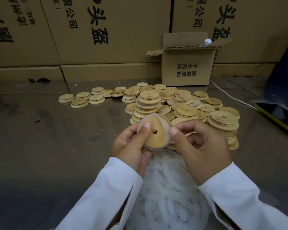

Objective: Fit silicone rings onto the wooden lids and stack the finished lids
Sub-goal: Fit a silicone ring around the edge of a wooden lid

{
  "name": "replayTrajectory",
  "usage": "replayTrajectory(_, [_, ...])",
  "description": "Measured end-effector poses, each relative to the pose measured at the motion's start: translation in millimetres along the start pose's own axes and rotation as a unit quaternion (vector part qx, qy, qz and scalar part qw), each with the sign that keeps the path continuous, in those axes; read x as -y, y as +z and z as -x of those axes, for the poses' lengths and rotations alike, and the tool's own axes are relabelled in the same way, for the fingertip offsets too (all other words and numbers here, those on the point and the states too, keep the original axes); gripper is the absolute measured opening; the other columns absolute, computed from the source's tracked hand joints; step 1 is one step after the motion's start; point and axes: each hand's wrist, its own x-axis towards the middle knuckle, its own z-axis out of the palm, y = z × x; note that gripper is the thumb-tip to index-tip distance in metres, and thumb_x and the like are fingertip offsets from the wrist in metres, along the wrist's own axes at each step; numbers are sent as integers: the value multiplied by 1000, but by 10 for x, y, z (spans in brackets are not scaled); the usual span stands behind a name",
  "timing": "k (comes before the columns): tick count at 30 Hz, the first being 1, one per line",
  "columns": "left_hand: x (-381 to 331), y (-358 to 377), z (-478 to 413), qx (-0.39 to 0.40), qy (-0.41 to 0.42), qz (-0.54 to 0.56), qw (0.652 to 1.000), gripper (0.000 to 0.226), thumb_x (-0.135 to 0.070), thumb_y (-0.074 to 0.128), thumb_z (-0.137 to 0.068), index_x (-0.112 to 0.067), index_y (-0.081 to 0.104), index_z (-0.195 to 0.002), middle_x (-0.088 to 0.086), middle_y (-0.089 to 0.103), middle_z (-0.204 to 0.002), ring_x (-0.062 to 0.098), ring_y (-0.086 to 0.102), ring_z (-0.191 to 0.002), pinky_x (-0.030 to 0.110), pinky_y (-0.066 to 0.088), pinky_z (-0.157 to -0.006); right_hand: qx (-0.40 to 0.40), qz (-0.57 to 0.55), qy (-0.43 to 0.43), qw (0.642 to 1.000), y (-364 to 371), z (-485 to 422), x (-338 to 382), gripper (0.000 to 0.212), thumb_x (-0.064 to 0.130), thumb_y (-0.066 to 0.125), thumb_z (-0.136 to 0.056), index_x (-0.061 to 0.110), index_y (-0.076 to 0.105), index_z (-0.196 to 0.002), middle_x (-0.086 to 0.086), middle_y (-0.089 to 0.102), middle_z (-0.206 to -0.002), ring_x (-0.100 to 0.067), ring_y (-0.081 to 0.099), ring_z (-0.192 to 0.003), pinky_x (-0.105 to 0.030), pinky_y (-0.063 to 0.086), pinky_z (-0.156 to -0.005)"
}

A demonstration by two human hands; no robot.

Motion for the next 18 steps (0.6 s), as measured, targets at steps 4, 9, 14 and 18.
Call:
replayTrajectory(4, [20,13,23,20,6,-34,999,44,-16,65,-62,4,63,-101,17,71,-87,22,70,-77,29,58,-64,-40,19,-29,999,-1,-4,7,7,28,70,-71,31,65,-67,12,64,-63,-8,57,-49,-21,44,-48])
replayTrajectory(9, [71,-5,38,33,7,-106,994,44,-19,69,-54,-2,64,-95,10,72,-78,18,68,-70,30,57,-63,-60,149,-142,977,-21,-4,-12,2,24,67,-75,25,68,-74,12,64,-71,-9,59,-60,-15,42,-50])
replayTrajectory(14, [67,-57,25,58,-8,-216,975,41,-31,80,-61,-7,70,-93,17,71,-91,30,67,-91,46,50,-90,-15,173,-127,976,-32,-4,-25,6,27,63,-77,24,65,-73,14,60,-70,-13,56,-60,-12,38,-50])
replayTrajectory(18, [50,-53,40,61,20,-269,961,38,-38,76,-67,-9,71,-91,17,71,-89,33,66,-93,51,48,-93,23,110,-36,993,-47,-33,-31,21,21,67,-78,34,59,-65,10,56,-61,-13,49,-50,-11,35,-48])
